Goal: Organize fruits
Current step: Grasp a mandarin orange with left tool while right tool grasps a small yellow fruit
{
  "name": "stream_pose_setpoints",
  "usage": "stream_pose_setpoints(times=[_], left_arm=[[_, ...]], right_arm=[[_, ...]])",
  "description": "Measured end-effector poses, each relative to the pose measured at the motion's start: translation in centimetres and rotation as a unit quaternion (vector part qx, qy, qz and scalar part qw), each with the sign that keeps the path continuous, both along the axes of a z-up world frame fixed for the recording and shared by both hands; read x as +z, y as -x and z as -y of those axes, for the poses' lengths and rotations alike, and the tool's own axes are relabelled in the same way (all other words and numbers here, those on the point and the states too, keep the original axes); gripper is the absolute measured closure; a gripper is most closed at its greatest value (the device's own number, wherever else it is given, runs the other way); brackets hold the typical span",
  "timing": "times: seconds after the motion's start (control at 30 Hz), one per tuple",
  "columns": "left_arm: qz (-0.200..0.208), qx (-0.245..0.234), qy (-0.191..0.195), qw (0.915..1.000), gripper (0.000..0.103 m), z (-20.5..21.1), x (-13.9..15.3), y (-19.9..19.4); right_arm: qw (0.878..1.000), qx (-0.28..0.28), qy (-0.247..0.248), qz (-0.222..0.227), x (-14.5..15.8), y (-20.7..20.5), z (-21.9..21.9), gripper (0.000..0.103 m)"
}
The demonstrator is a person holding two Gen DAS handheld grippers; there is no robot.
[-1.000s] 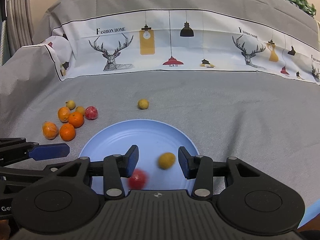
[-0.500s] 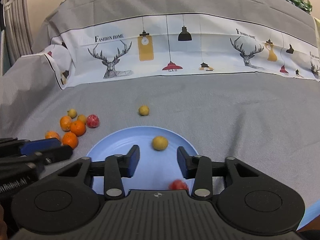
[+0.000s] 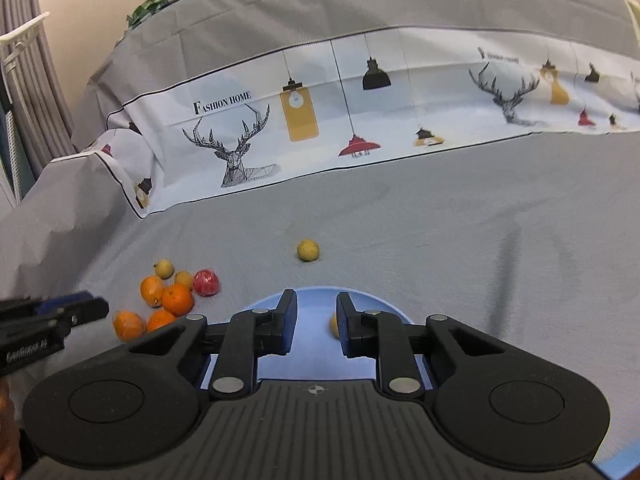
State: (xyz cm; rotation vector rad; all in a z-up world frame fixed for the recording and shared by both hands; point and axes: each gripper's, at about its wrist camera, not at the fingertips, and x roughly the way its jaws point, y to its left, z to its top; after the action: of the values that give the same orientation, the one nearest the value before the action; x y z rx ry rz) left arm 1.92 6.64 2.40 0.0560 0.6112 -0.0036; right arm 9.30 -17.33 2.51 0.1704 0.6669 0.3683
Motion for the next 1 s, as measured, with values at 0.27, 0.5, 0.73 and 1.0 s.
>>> stream_pose_setpoints(times=[0.27,0.5,0.73,1.0], left_arm=[[-0.046,-0.015,0.011,0.9987,0.076,0.0,-1.7,-2.3],[-0.043,-0.007,-0.016,0.9989,0.066,1.1,-3.2,-4.1],[-0.044,0.013,-0.041,0.9981,0.049,1.6,-4.4,-5.6],[-0.074,0.042,-0.021,0.9962,0.049,0.3,-5.6,-7.3]], right_arm=[[0.999,0.039,-0.024,-0.030,-0.4,-6.2,-2.8,0.092],[0.998,0.047,0.020,-0.040,-1.5,-10.5,-5.9,0.074],[0.995,0.007,0.056,-0.077,-3.8,-15.1,-7.5,0.061],[0.991,0.005,0.082,-0.101,-6.2,-17.7,-8.5,0.061]])
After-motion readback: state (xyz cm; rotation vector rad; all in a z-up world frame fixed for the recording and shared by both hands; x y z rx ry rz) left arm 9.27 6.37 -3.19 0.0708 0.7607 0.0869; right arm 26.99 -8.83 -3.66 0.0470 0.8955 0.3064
